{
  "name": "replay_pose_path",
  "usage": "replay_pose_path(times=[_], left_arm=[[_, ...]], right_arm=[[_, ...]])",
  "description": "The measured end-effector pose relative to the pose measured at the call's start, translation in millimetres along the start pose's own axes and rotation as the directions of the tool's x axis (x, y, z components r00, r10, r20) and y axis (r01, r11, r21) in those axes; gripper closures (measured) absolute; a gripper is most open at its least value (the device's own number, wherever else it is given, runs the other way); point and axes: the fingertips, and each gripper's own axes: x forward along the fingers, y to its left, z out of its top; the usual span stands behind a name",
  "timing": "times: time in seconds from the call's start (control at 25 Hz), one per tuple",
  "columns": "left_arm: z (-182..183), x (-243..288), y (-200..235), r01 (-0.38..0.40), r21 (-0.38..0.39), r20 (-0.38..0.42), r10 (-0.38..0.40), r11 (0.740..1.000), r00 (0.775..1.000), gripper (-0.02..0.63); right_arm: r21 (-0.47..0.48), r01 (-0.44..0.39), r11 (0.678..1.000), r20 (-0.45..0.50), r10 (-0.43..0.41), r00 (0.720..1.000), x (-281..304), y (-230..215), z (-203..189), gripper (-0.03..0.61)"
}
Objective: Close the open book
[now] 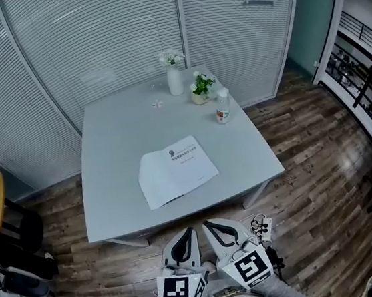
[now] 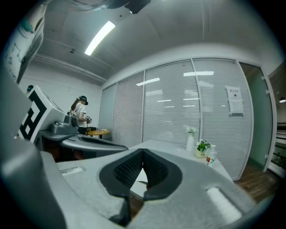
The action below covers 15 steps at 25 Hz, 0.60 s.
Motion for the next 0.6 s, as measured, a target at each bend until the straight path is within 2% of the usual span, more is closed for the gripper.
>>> replay_pose_path(times=[0.24,0.6], left_arm=[[2,20,15,-0.007,-0.015,-0.015,0.007,1.0,1.0,0.615],[11,79,38,-0.025,-0.009,-0.014,0.025,1.0,1.0,0.615]], right_arm=[[0.007,-0.01,1.0,-0.024,0.01,1.0,21,-11,-5,0.577],[0.027,-0.027,0.999,-0.013,0.028,1.0,67,-61,-7,0.577]])
